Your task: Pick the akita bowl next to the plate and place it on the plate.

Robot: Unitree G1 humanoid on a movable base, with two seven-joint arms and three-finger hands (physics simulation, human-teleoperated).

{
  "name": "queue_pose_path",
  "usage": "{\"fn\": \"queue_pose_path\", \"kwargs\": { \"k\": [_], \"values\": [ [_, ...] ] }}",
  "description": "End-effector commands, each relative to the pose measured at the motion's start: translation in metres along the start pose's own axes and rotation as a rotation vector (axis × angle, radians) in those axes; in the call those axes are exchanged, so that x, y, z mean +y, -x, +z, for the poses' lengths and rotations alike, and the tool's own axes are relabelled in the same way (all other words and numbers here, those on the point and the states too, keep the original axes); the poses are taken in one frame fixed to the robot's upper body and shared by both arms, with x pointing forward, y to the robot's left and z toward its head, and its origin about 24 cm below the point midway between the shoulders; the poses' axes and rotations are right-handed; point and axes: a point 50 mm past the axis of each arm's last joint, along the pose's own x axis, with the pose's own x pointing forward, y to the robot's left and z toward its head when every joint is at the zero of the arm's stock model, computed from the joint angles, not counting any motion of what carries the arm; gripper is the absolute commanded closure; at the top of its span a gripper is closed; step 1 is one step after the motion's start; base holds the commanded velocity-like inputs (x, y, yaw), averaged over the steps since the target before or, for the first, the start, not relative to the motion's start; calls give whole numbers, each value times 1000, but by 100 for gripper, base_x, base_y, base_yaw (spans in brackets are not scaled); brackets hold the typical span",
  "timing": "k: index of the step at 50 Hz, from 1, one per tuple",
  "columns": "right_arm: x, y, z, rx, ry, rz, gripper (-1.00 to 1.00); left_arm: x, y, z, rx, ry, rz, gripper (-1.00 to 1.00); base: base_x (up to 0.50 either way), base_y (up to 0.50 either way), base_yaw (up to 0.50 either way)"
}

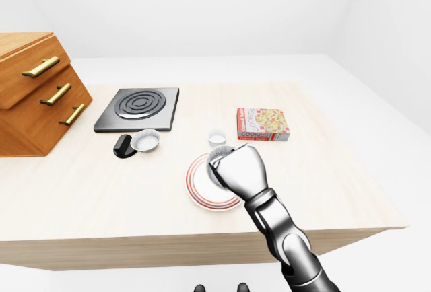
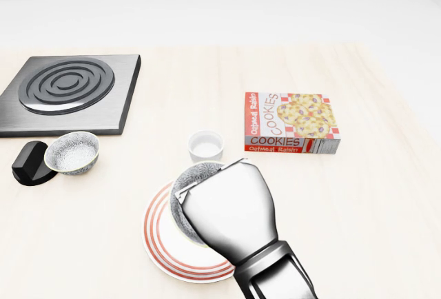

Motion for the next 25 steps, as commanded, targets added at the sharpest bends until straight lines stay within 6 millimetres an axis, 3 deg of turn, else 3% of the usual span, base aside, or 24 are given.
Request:
{"fn": "queue_pose_path", "kwargs": {
  "k": [1,13,25],
  "values": [
    [5,-7,-1,3,-35,37,100,-2,0,-1,2,-3,-2,-100,0,0,0],
    [7,-9,1,-4,-124,152,100,-1,0,-3,15,-5,-3,-100,0,0,0],
    [12,-4,6,-17,-85,169,100,-2,0,-3,15,-7,-4,-100,0,0,0]
  ]
}}
